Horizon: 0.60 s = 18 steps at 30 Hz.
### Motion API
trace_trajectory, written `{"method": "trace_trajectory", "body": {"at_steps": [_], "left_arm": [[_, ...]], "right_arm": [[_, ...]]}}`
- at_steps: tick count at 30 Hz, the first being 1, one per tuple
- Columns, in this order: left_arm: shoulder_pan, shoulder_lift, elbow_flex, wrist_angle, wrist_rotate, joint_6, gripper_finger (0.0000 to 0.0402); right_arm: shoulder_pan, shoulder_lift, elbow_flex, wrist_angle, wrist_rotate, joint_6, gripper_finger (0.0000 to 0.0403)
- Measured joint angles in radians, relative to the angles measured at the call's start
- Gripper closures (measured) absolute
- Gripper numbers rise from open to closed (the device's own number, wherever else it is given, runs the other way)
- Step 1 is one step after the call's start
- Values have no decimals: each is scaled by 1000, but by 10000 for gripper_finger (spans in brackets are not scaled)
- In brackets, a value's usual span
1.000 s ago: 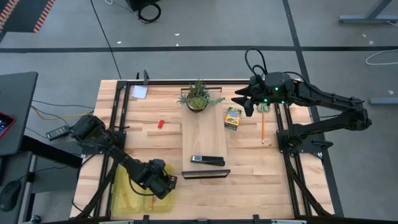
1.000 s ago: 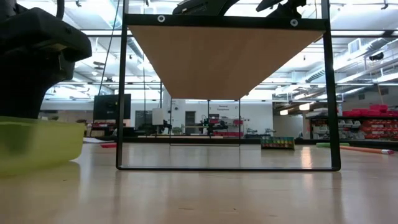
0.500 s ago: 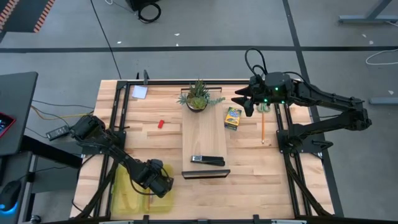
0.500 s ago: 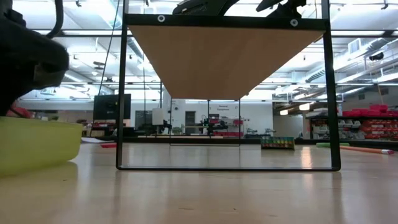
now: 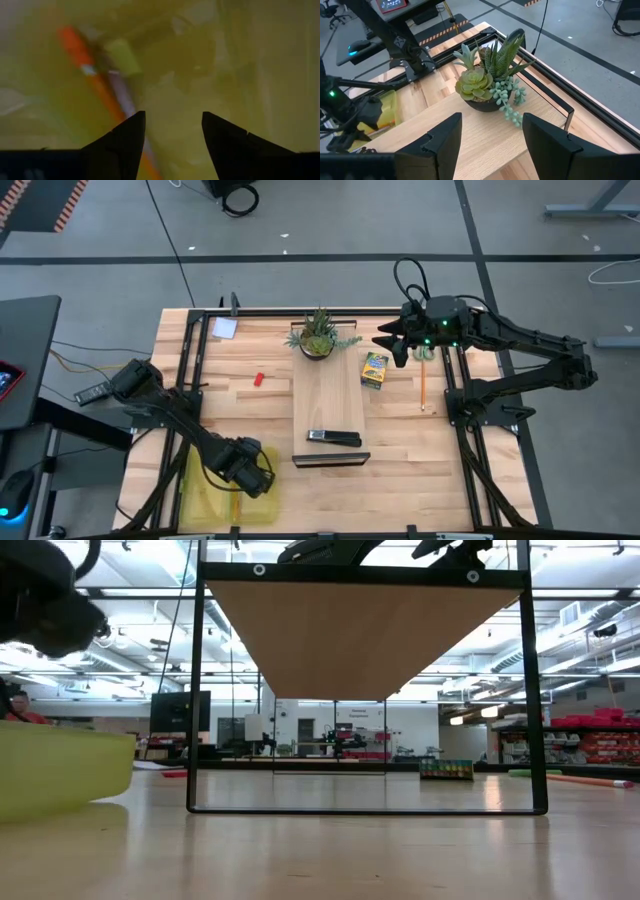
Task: Pack school essentials
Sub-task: Put the yellow crayon box into the yellow supply box
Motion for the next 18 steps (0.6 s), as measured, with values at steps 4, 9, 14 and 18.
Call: {"method": "trace_trajectory", "body": {"at_steps": [4, 9, 14, 18], "left_arm": [[5, -61, 0, -62, -15, 13, 222], [16, -147, 0, -197, -152, -2, 246], [59, -212, -2, -329, -300, 43, 273], [132, -280, -89, -256, -312, 149, 295]], "right_arm": [[0, 0, 0, 4, 0, -2, 186], [0, 0, 0, 4, 0, -6, 186], [0, 0, 0, 4, 1, -14, 186], [0, 0, 0, 4, 8, -18, 186]]}}
